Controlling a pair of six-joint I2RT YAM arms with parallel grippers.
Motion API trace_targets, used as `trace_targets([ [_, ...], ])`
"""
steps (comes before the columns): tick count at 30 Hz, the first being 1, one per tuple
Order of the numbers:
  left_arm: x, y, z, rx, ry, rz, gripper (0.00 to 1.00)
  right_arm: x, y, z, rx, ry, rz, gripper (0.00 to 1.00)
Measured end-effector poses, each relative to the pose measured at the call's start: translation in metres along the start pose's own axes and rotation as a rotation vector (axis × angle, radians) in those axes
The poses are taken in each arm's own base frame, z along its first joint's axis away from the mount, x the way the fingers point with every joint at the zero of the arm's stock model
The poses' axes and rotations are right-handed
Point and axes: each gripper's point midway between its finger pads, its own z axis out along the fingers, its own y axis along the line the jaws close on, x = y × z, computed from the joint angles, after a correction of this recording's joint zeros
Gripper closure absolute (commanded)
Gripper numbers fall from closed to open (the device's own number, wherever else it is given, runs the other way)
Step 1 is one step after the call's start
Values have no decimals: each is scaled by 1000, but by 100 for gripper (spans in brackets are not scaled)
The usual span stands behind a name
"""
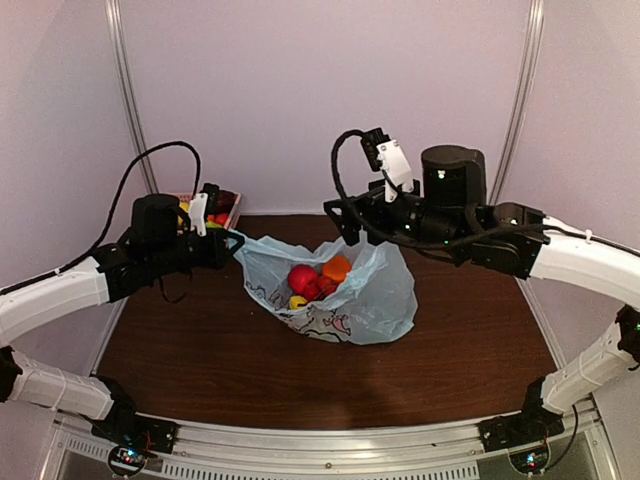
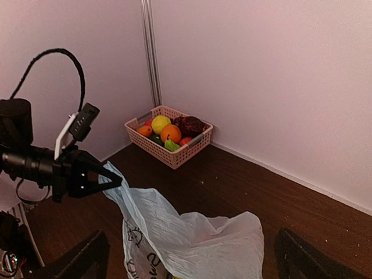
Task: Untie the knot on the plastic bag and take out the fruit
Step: Adjust the bag opening for the takeout bag.
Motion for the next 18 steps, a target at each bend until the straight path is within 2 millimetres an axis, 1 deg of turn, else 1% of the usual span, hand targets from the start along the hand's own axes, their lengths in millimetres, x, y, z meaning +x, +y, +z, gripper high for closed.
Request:
trace_targets([
  [2,-4,-3,-1,9,-9,5,100,11,-4,12,39,98,-89,1],
  [6,-6,-7,-2,31,-10,11,100,31,-6,29,59,254,-241,1],
  [10,-6,-12,-2,58,-8,15,100,52,-3,46,34,392,-381,1],
  [18,-13,-20,-4,90,-19,24,100,106,5,82,-35,619,-595,1],
])
